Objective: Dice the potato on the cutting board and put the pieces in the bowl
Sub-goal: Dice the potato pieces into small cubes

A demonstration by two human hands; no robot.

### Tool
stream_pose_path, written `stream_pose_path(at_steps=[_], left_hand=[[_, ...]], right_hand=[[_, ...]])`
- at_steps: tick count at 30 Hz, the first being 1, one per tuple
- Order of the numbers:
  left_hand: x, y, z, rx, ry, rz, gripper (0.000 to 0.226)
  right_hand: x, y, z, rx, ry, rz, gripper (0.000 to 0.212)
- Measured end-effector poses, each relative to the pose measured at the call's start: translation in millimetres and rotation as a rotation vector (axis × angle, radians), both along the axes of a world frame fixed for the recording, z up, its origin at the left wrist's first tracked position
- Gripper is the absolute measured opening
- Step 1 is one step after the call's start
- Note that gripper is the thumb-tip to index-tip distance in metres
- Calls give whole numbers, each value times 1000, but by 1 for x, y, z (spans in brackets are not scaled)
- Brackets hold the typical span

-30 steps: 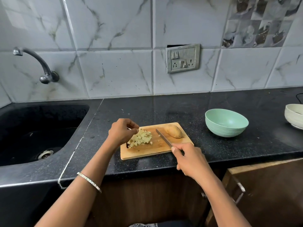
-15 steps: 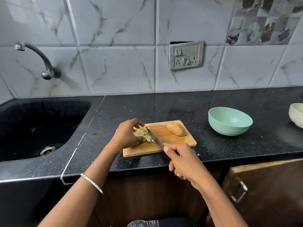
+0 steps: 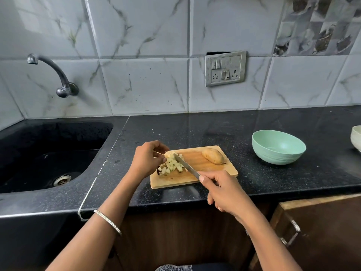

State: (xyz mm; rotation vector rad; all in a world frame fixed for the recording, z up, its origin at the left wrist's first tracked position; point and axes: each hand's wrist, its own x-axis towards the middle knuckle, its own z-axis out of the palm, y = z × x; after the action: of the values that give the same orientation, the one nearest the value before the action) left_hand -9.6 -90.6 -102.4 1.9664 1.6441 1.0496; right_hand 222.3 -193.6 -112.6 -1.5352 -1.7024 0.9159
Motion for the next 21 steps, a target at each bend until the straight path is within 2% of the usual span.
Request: stream_pose_path(at_steps=[7, 13, 21], left_hand=[[-4, -3, -3, 21, -52, 43, 27], [-4, -3, -9, 53, -66, 62, 14], [-4, -3, -7, 57, -45, 63, 17]], right_hand=[[0, 1, 1, 22, 18, -55, 34], [0, 2, 0, 83, -258, -207, 31], [-17, -4, 4, 53, -108, -55, 33]])
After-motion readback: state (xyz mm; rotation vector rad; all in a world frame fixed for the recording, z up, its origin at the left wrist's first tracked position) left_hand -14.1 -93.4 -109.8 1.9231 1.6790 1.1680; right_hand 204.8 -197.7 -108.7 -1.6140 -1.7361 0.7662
